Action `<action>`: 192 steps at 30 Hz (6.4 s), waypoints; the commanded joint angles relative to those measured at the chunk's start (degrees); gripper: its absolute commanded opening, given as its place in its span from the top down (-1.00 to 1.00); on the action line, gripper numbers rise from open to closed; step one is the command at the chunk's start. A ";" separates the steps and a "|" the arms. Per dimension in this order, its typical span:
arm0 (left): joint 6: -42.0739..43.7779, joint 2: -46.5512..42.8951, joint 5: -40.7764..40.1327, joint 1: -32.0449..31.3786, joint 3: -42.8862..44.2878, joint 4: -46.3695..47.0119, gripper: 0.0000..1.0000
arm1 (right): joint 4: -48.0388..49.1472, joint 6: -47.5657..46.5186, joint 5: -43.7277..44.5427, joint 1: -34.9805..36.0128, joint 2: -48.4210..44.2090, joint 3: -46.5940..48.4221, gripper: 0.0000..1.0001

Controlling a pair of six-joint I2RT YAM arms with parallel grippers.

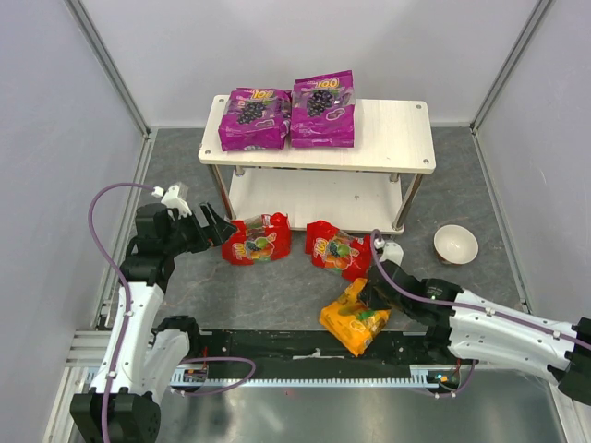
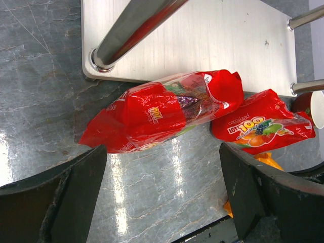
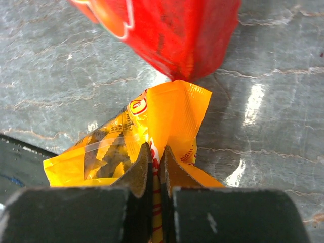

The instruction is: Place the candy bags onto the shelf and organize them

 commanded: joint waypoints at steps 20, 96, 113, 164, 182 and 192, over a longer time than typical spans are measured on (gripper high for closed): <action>-0.13 -0.35 1.50 -0.12 -0.13 2.28 -0.97 | 10.37 -42.92 -23.82 7.11 30.40 30.46 0.97; -0.13 0.09 2.12 -0.20 -0.05 2.37 -0.97 | 7.20 8.74 37.00 25.92 1.94 5.42 -0.59; -0.13 0.35 2.29 -1.70 -0.13 2.28 -0.97 | 23.19 7.61 27.51 23.82 9.05 -2.67 -0.79; -0.22 0.53 2.03 -1.70 -0.05 2.37 -0.97 | 19.69 -12.51 20.90 19.77 2.04 14.17 1.00; -0.22 0.35 2.03 -1.79 -0.22 2.37 -0.97 | 8.43 -41.25 35.38 19.77 9.31 59.61 1.00; -0.22 0.79 1.86 -1.70 -0.05 2.28 -0.97 | 8.87 -57.07 41.65 17.40 19.86 78.44 1.00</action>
